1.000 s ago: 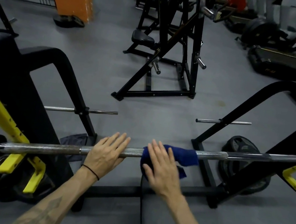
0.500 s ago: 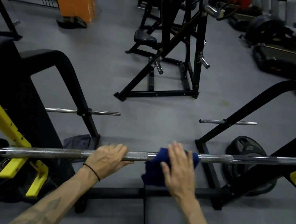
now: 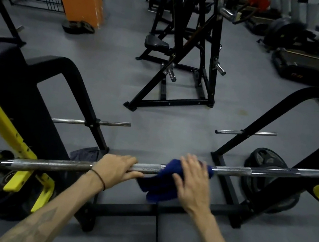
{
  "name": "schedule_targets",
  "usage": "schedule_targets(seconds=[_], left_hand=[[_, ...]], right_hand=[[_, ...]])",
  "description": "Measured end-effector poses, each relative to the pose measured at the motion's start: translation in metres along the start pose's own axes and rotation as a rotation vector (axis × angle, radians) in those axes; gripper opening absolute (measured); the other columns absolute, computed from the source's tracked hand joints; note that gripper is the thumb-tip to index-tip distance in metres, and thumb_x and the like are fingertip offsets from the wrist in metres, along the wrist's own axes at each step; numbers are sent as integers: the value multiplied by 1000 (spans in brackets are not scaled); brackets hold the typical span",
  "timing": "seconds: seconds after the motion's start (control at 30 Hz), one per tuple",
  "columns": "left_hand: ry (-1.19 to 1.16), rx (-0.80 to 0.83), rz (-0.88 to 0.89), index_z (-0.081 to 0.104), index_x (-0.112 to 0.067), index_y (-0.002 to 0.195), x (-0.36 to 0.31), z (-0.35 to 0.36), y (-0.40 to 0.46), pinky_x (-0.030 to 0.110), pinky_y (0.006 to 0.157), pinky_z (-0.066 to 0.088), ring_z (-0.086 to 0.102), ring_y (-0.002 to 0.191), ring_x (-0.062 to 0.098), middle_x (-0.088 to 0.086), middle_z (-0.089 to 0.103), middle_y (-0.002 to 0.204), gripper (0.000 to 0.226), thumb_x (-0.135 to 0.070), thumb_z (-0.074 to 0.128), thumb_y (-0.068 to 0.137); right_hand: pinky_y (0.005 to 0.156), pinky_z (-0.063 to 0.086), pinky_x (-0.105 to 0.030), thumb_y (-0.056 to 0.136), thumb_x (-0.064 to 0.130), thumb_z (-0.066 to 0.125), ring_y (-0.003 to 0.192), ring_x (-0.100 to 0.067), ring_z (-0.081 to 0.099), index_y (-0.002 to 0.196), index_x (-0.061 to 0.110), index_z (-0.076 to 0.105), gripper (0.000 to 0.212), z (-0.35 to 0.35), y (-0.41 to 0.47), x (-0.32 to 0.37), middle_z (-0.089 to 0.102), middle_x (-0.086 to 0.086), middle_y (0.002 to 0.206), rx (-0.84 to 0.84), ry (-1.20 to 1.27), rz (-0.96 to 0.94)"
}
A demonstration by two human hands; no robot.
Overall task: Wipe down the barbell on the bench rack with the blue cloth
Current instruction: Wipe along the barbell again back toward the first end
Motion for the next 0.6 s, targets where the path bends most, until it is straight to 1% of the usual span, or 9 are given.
schedule_targets(seconds=[0.07, 0.13, 0.2, 0.27, 0.33, 0.37, 0.47, 0.53, 0.6], left_hand=[[24, -115, -22, 61, -30, 104, 10, -2, -15, 31, 59, 50, 63, 73, 13, -11, 62, 85, 70, -81, 15, 93], [70, -164, -49, 62, -30, 107, 16, -2, -20, 30, 60, 50, 62, 73, 12, -11, 61, 86, 63, -80, 26, 93], [97, -184, -64, 64, -28, 107, 14, -3, -18, 30, 60, 51, 63, 75, 13, -10, 63, 87, 67, -82, 28, 91], [106, -210, -80, 67, -25, 109, 11, -5, -15, 30, 61, 54, 65, 77, 13, -9, 67, 90, 74, -84, 26, 89], [92, -221, -94, 68, -23, 113, 10, -6, -15, 31, 64, 56, 67, 81, 13, -7, 69, 95, 78, -84, 26, 89], [89, -225, -94, 68, -22, 114, 10, -6, -15, 30, 66, 56, 67, 83, 13, -7, 70, 97, 78, -84, 26, 90], [96, -248, -90, 68, -22, 114, 8, -9, -15, 31, 70, 56, 67, 89, 14, -6, 70, 103, 75, -82, 32, 90], [94, -244, -98, 68, -21, 113, 8, -9, -14, 32, 72, 56, 67, 92, 14, -5, 70, 106, 74, -82, 33, 90], [92, -240, -99, 68, -20, 115, 8, -10, -14, 33, 76, 57, 67, 96, 15, -4, 70, 109, 75, -81, 34, 90]], right_hand=[[128, 8, -51, 110, 55, 23, 149, -36, 39, 143, 2, 58, 71, -5, -4, -14, 50, -16, 155, -70, 30, 231], [128, 1, -53, 109, 58, 21, 155, -35, 26, 144, 1, 55, 75, 4, -2, 14, 45, -15, 158, -87, 66, 338], [129, 1, -51, 109, 60, 22, 158, -30, 19, 150, 4, 49, 75, 16, 0, 63, 38, -12, 164, -9, 136, 209], [129, 8, -47, 108, 60, 28, 158, -26, 22, 156, 6, 42, 73, 22, -5, 91, 32, -11, 167, 77, 118, -55], [127, 16, -43, 108, 56, 32, 155, -26, 30, 157, 10, 41, 68, 18, -4, 72, 32, -10, 166, 102, 49, -211], [127, 18, -43, 108, 55, 33, 152, -27, 35, 156, 11, 43, 66, 15, -3, 52, 36, -11, 165, 80, 11, -208], [127, 18, -46, 109, 54, 31, 147, -34, 43, 148, 4, 53, 68, -3, -3, -5, 46, -15, 157, -36, -7, 75], [129, 8, -48, 108, 58, 27, 151, -33, 34, 147, 0, 53, 74, 1, -4, 4, 45, -16, 158, -83, 41, 275], [129, 1, -46, 108, 61, 26, 155, -30, 24, 150, 1, 48, 77, 12, -1, 48, 40, -15, 161, -64, 110, 274]])
Point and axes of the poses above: each hand's wrist, its own y-axis towards the middle knuckle, its own z-axis out of the palm, x = y × z, the point moved 6 cm from there along y, towards the middle knuckle
